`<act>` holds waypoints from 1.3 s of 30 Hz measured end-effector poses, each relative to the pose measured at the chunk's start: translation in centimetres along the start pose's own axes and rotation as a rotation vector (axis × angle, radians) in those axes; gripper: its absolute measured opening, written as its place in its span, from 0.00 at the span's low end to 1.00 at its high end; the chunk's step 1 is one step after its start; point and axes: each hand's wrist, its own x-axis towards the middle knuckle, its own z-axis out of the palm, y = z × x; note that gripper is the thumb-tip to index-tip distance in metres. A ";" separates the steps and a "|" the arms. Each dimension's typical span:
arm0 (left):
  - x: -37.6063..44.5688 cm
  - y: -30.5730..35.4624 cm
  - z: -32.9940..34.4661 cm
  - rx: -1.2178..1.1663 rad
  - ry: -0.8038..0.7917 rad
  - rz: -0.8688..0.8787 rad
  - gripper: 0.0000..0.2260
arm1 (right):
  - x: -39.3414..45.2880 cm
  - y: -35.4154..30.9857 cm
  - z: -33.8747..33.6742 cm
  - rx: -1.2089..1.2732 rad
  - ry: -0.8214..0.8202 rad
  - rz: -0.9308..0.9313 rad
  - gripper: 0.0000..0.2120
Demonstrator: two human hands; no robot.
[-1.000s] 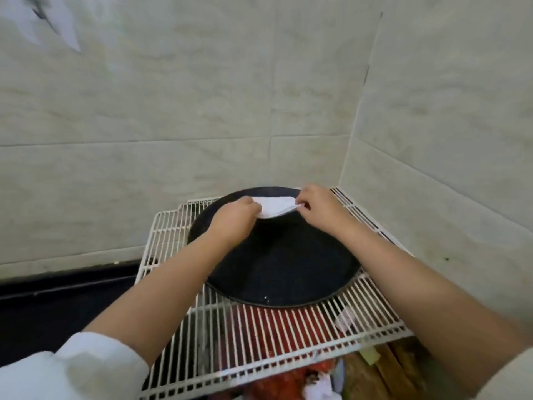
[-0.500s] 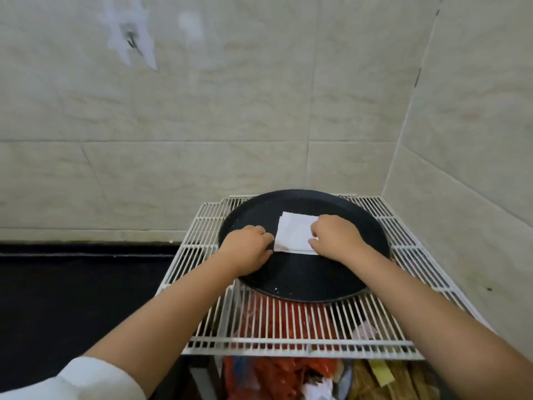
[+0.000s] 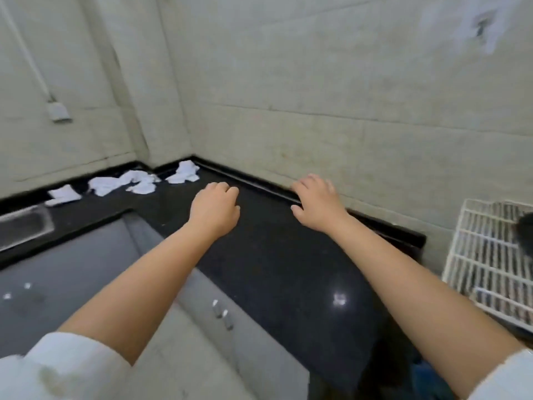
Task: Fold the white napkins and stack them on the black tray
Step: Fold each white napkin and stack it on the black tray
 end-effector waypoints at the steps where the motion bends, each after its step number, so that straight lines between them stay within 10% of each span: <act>1: -1.0 -3.8 0.3 0.022 0.002 -0.045 0.17 | 1.5 -3.5 1.1 0.023 -0.015 -0.045 0.24; 19: 2.2 -49.7 13.1 0.130 -0.179 -0.606 0.17 | 33.9 -42.1 21.8 0.149 -0.232 -0.406 0.28; 39: 33.6 -81.7 32.7 0.070 -0.389 -0.312 0.19 | 72.7 -52.9 41.2 0.098 -0.323 -0.065 0.24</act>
